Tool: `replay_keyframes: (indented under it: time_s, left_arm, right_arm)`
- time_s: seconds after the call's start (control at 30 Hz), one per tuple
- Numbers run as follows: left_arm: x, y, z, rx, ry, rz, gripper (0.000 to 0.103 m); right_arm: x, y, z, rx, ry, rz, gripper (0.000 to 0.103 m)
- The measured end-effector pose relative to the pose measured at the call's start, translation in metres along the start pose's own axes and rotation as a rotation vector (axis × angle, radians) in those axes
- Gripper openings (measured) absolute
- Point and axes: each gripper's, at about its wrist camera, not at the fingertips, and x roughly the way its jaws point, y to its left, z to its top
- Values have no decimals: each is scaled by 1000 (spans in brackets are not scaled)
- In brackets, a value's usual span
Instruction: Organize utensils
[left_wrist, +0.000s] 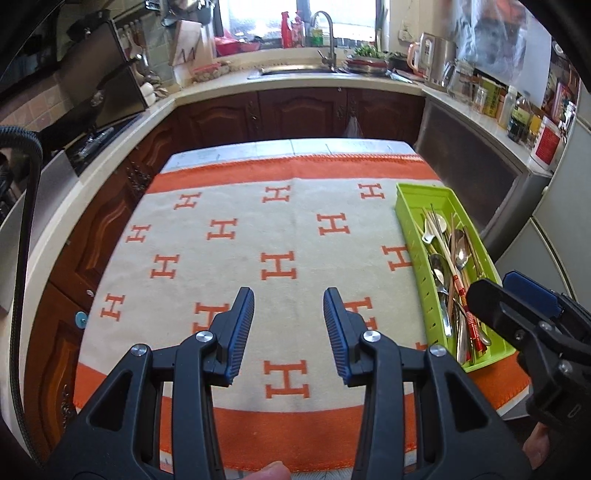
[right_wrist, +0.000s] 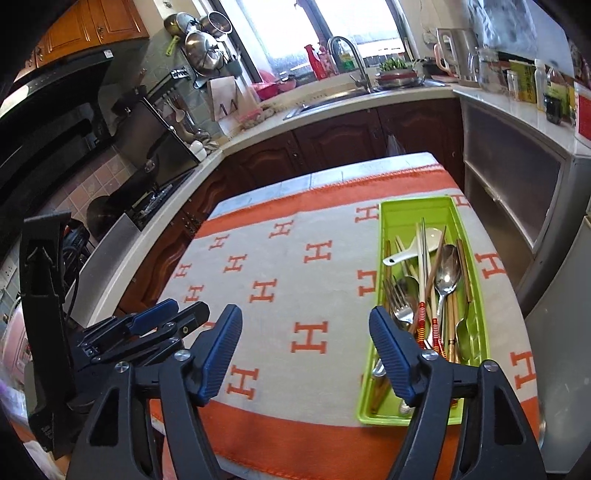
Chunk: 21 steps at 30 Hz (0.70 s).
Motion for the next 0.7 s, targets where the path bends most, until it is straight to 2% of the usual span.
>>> replay_keyframes:
  time_s: [0.07, 0.27, 0.7]
  left_arm:
    - [-10, 6, -2, -13, -22, 8, 45]
    - [-31, 19, -6, -36, -81, 27, 46]
    - [-41, 31, -10, -49, -88, 31, 47]
  right_arm:
    - [-7, 7, 1, -4, -13, -3, 76]
    - [-14, 30, -2, -40, -9, -11, 76]
    - [-21, 45, -6, -62, -14, -5, 76]
